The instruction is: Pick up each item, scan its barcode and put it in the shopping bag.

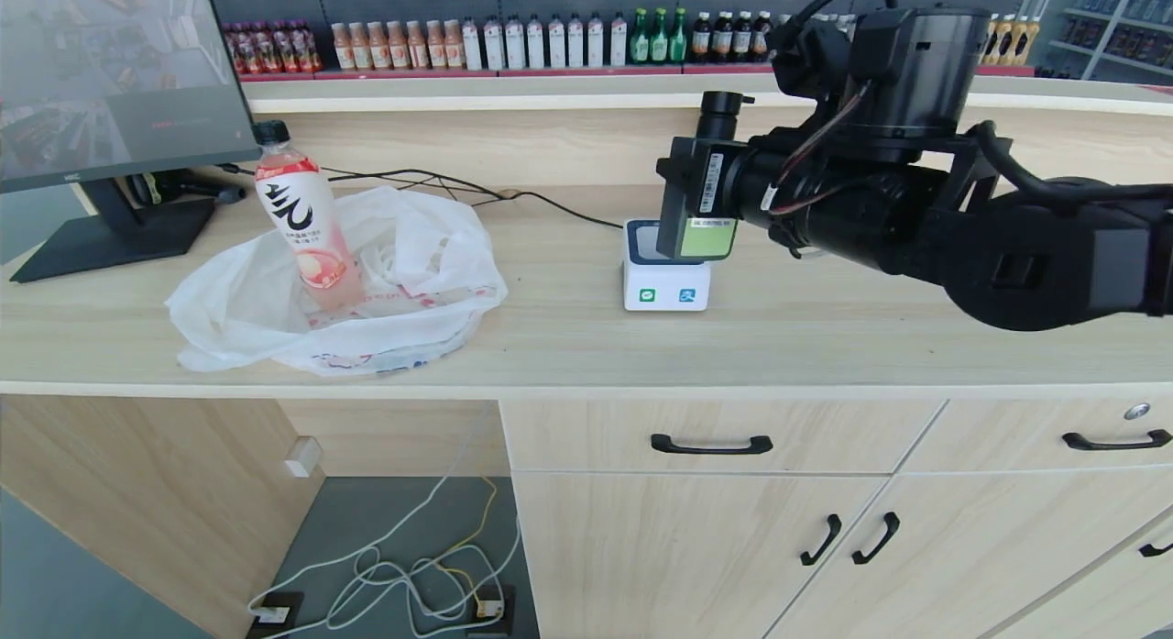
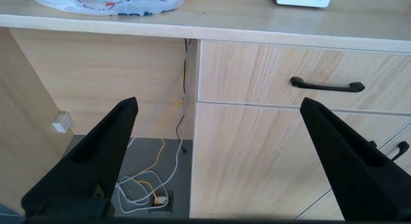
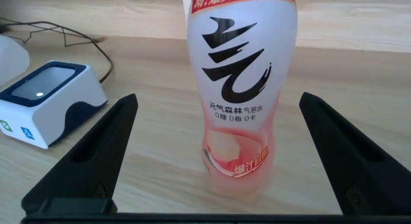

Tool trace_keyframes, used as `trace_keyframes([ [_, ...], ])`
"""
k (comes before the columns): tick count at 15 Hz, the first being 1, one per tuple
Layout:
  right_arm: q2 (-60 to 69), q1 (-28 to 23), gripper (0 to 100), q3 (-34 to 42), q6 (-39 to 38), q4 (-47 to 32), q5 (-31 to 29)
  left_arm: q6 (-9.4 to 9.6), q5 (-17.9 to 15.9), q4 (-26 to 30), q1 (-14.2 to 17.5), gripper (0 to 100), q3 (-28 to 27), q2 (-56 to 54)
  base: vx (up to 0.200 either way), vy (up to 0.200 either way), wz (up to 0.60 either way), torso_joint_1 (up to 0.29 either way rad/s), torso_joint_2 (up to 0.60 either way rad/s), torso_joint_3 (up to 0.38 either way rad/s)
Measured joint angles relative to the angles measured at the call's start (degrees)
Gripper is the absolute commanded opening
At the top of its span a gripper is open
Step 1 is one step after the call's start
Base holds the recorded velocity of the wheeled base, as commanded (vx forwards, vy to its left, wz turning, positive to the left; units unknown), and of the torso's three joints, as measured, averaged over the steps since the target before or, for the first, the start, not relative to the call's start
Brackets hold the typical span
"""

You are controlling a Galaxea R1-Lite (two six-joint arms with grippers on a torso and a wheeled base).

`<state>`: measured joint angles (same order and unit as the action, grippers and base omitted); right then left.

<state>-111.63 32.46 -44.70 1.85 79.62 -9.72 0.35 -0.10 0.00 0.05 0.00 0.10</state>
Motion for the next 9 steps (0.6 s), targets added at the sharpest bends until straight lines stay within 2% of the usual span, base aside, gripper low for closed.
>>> trace_keyframes([
  [9,-4.33,-0.52,100,-6.07,-0.05,-1.34,-0.13,0.00,0.00,0.00,0.02,100,0.00,0.00,0.000,0.000,0.00,0.000,0.00,0.000],
])
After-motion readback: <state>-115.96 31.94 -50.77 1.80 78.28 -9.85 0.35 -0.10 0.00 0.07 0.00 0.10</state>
